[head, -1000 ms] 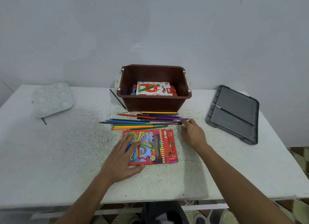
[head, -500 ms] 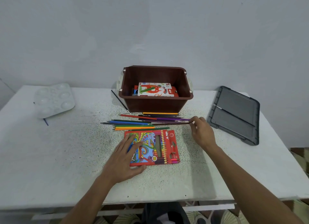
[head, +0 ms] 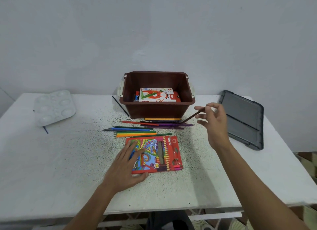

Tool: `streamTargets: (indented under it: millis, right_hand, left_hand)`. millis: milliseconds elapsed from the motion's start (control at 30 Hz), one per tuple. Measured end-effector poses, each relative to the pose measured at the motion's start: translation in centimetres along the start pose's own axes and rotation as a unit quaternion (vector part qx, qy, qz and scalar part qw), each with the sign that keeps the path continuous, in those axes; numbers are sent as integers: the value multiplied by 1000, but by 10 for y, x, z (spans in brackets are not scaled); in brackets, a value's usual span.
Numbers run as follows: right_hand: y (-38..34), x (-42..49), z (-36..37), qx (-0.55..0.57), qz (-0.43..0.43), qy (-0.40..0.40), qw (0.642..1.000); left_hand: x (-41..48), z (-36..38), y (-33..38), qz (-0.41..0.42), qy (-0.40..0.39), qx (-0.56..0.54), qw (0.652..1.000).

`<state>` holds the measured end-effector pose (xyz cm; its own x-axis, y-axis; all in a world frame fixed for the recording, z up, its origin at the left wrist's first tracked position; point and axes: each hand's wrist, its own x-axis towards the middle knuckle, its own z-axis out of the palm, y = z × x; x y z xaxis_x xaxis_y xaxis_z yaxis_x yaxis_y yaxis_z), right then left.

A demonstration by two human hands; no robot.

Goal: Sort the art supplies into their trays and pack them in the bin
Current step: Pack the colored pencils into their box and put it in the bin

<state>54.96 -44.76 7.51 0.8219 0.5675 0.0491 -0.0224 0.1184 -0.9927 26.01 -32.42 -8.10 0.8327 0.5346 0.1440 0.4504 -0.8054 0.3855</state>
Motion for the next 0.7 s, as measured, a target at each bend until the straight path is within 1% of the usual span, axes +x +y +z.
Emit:
streamTargets:
  millis: [167,233,333,400,567,633,700]
  right_hand:
    - [-9,-2,11,21,3,35,999]
    - [-9,-2,12,48,25,28,998]
    - [-6,-1,10,139,74,-4,988]
    - [-4,0,9,172,86,-15,981]
    - [-5,-3,12,73,50,-22,996]
    - [-4,-3,11,53,45,-41,997]
    - [0,-3,9,1,33,-65,997]
  left_hand:
    - [1,0,-1,-11,-12,11,1000]
    - [1,1,-1,-13,-12,14,1000]
    - [1,0,0,-15,-16,13,1000]
    - [1,0,0,-17,-17,12,1000]
    - [0,-1,1,-20,-23,13,999]
    - [1,-1,1,-20,-21,12,1000]
    - [1,-1,1,-14,-18,10,1000]
